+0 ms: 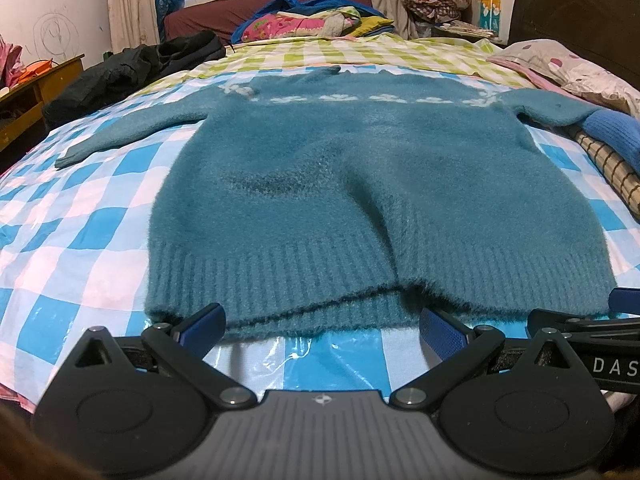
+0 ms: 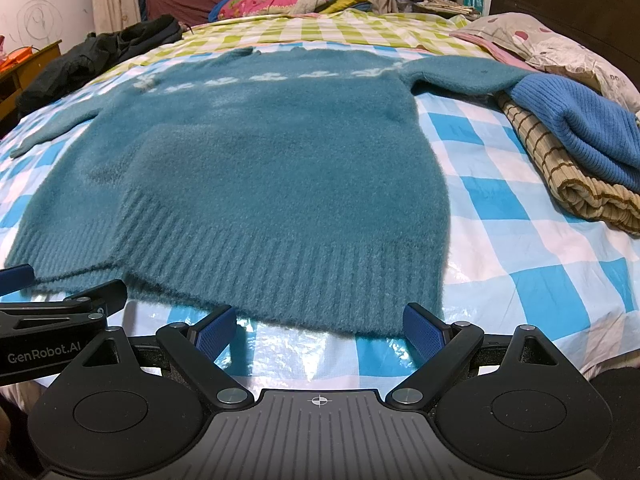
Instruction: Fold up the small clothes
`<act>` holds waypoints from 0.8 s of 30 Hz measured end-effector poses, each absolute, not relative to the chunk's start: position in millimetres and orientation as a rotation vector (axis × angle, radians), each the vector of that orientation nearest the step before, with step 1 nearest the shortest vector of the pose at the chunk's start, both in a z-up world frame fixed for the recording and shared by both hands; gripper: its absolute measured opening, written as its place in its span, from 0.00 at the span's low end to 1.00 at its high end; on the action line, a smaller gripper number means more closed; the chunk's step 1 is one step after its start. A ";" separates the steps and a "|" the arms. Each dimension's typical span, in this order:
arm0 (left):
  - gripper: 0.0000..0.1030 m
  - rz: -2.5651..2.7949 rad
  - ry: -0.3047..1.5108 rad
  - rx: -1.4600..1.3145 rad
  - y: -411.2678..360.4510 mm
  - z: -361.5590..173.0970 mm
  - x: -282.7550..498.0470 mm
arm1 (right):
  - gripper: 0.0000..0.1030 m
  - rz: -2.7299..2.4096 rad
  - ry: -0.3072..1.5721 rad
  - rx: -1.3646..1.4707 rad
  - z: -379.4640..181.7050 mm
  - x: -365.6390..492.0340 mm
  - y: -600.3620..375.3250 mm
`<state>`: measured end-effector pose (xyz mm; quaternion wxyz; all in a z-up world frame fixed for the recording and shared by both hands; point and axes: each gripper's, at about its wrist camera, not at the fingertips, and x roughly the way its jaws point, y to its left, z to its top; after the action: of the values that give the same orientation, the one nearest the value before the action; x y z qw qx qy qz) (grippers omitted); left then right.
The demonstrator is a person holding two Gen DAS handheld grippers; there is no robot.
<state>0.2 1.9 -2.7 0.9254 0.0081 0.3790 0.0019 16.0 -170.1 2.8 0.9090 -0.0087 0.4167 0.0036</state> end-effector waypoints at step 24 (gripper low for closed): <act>1.00 0.010 0.781 0.014 2.8 -4.5 -1.0 | 0.89 0.003 0.860 -0.029 2.9 15.6 -166.0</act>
<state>-1.0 2.8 -4.5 0.9246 0.0066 0.3808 0.0047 15.6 -166.0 2.9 0.9089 -0.0140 0.4168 0.0015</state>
